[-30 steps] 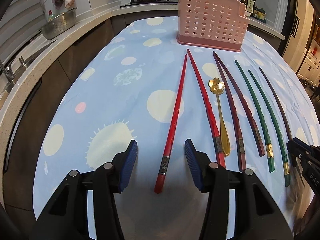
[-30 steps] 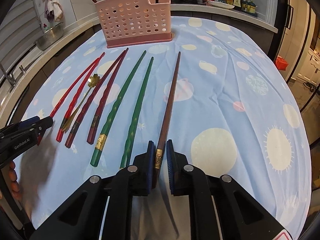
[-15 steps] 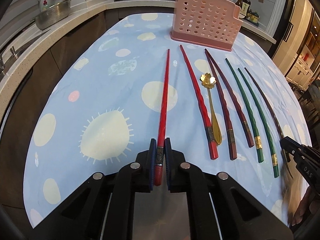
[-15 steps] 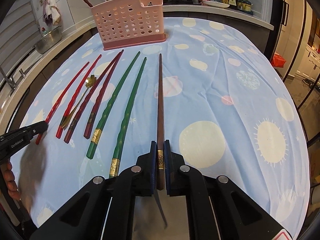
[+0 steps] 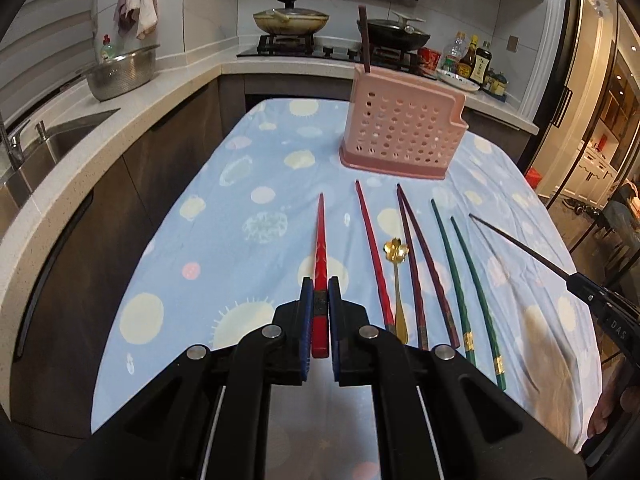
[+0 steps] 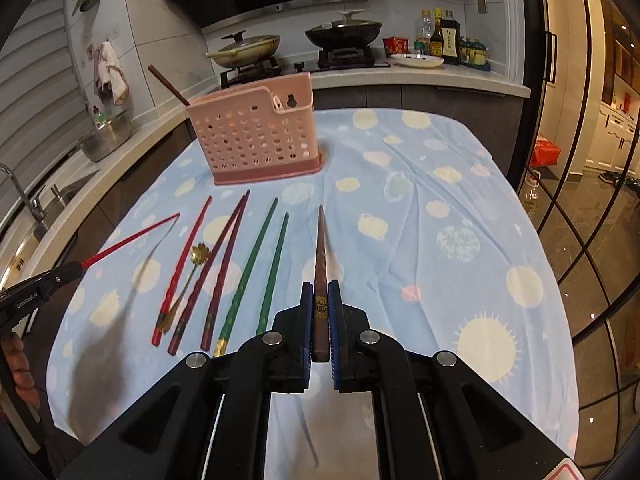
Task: Organize utensils
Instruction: 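Lift both chopsticks and lower them into the pink holder with both tools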
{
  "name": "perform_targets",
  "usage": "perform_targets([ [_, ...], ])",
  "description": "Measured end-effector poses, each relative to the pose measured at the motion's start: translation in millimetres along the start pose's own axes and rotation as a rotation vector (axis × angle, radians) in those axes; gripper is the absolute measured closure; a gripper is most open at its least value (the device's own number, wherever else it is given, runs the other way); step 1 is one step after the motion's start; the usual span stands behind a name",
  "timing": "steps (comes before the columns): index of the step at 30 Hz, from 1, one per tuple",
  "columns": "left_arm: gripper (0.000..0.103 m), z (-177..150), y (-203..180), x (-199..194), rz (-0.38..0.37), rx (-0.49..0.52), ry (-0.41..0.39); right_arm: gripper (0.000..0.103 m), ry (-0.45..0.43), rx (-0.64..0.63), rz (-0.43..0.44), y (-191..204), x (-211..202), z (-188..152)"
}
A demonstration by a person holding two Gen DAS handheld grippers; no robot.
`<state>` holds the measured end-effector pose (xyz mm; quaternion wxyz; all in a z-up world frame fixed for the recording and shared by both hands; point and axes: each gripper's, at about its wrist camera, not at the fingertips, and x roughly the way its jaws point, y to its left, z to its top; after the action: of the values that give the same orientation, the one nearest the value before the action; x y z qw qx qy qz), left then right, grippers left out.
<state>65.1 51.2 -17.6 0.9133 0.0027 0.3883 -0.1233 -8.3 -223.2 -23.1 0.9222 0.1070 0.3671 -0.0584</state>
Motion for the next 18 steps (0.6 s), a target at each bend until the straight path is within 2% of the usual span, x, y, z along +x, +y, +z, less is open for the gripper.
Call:
perform_targets([
  [9, 0.096, 58, -2, -23, 0.029, 0.005, -0.149, 0.096, -0.130, 0.010, 0.017, -4, -16, 59],
  [18, 0.096, 103, -13, -25, 0.045, 0.035, -0.233, 0.096, -0.177, -0.001, 0.018, -3, -11, 100],
])
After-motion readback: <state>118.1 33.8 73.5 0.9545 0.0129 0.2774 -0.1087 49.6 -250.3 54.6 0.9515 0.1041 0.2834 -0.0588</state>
